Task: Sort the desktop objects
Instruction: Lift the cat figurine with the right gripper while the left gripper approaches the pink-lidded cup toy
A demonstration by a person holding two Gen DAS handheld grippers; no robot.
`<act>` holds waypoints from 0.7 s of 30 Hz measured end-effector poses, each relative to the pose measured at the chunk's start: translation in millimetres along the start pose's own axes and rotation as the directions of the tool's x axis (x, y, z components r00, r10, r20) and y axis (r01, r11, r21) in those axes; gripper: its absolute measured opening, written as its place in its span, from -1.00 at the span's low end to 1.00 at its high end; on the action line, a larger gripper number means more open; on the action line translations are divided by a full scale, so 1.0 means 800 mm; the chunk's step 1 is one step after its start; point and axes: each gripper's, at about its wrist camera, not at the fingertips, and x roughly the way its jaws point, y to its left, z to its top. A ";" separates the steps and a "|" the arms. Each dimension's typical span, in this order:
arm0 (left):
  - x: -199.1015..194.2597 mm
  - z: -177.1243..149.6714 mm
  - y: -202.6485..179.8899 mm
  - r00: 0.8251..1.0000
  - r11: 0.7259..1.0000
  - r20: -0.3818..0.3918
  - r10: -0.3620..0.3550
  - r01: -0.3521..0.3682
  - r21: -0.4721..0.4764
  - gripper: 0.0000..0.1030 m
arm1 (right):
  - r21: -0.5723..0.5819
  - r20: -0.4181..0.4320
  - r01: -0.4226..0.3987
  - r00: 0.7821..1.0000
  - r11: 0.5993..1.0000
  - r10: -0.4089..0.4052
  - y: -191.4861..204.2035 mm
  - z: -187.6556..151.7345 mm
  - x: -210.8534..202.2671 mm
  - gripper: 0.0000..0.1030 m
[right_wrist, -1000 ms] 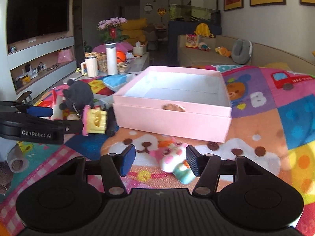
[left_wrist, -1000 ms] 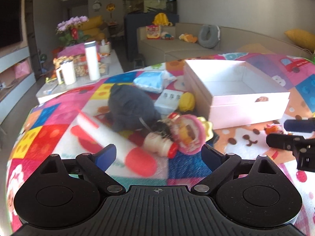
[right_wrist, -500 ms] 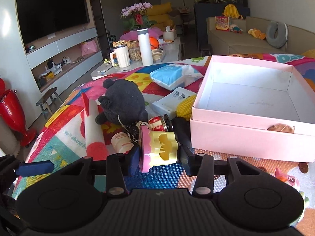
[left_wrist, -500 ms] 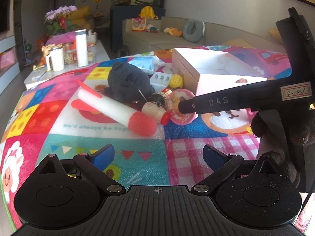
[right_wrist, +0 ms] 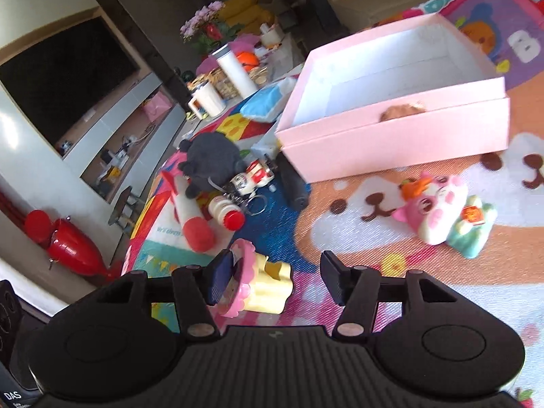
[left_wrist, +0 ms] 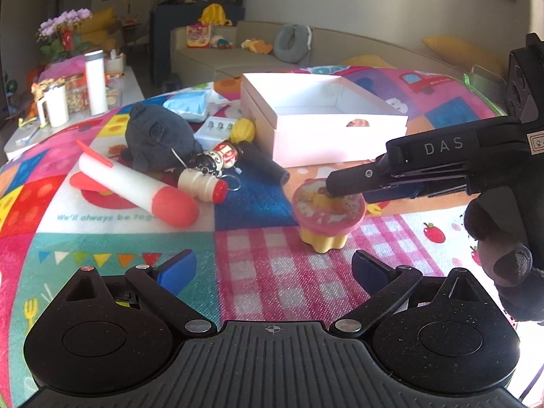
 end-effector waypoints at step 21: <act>0.058 0.028 -0.059 0.997 0.993 0.051 0.056 -0.061 0.103 0.30 | -0.316 0.265 0.389 0.912 0.866 -0.313 -0.052 -0.017 -0.066 0.64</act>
